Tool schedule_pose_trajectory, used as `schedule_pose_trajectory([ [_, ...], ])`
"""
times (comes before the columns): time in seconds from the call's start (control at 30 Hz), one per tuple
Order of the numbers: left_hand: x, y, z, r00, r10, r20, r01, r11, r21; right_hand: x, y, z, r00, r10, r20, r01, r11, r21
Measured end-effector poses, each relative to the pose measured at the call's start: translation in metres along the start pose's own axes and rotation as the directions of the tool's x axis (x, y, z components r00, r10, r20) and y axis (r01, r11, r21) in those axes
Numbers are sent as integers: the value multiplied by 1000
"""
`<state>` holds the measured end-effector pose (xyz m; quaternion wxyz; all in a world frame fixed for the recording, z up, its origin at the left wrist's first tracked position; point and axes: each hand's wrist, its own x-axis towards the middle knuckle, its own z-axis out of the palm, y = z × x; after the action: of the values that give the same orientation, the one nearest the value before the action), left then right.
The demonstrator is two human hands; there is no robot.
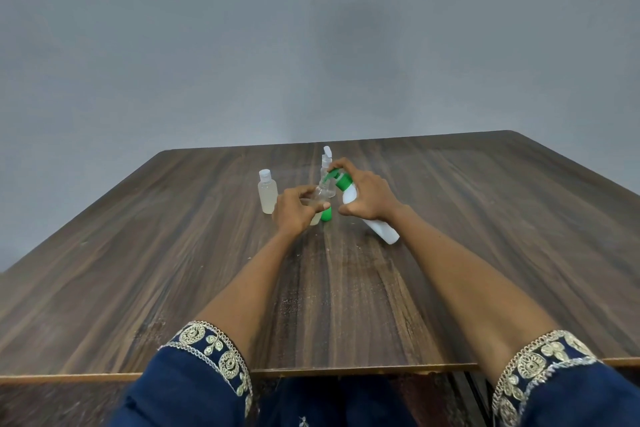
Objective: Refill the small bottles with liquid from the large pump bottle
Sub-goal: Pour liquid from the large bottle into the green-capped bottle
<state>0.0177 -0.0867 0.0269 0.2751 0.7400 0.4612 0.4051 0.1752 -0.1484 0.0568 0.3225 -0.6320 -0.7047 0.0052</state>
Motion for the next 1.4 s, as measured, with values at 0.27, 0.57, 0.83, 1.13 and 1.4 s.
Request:
schedule_pose_trajectory([
  [0.27,2,2,-2,1000,-24,-15,24,1000,-20,0,0,-2,1000,-8,-17,8,1000,-6],
  [0.57,0,3,1,1000,-11,-14,10,999,-32,1,1,-1,1000,-13,-10,13,1000,5],
  [0.83,0,0,0,1000,-14,-10,14,1000,-16,2,-1,-1,1000,-3,4,3,1000,-13],
  [1.13,1,2,-1,999,-28,-23,28,999,-16,1,-1,-2,1000,-6,2,7,1000,-17],
  [1.4,-2,5,1,999,-28,-17,28,1000,-2,0,1,-2,1000,10,-19,-10,1000,-28],
])
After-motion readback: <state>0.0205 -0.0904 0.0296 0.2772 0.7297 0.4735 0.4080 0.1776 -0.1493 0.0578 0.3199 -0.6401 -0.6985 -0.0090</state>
